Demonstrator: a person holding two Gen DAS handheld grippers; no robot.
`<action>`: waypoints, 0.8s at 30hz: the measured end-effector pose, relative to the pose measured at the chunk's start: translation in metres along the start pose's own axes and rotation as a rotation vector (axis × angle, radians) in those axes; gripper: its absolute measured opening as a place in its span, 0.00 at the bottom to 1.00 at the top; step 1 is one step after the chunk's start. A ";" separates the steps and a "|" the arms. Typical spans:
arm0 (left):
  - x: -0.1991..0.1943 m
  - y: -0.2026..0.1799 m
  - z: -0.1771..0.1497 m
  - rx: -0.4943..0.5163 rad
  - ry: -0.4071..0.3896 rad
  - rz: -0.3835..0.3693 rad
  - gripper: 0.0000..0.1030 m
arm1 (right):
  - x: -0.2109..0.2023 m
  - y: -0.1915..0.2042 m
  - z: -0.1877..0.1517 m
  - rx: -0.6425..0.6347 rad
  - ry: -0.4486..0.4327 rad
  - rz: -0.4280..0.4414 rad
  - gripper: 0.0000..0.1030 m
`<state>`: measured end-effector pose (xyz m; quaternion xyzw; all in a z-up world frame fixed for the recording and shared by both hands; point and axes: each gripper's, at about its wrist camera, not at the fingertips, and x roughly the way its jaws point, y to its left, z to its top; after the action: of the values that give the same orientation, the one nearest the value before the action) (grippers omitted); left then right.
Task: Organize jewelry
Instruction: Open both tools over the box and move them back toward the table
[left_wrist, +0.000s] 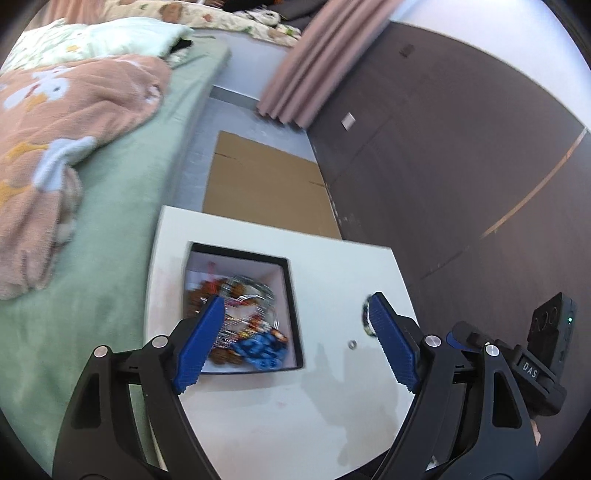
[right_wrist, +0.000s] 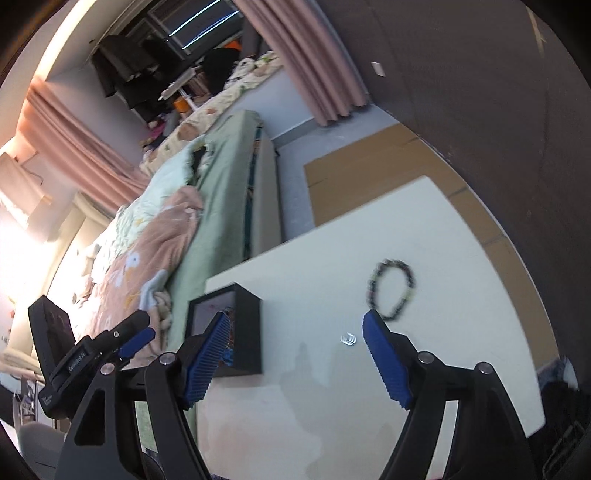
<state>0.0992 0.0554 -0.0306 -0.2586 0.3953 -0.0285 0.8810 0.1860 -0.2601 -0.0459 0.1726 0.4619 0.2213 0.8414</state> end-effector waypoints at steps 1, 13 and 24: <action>0.006 -0.008 -0.003 0.020 0.012 -0.001 0.78 | -0.002 -0.009 -0.004 0.008 0.005 -0.015 0.71; 0.061 -0.083 -0.041 0.231 0.103 0.054 0.91 | -0.011 -0.071 -0.005 0.103 0.013 -0.073 0.92; 0.103 -0.104 -0.059 0.270 0.161 0.085 0.85 | -0.021 -0.113 0.006 0.143 0.009 -0.146 0.92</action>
<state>0.1439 -0.0865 -0.0843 -0.1176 0.4676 -0.0647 0.8737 0.2050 -0.3675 -0.0839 0.1970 0.4917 0.1268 0.8387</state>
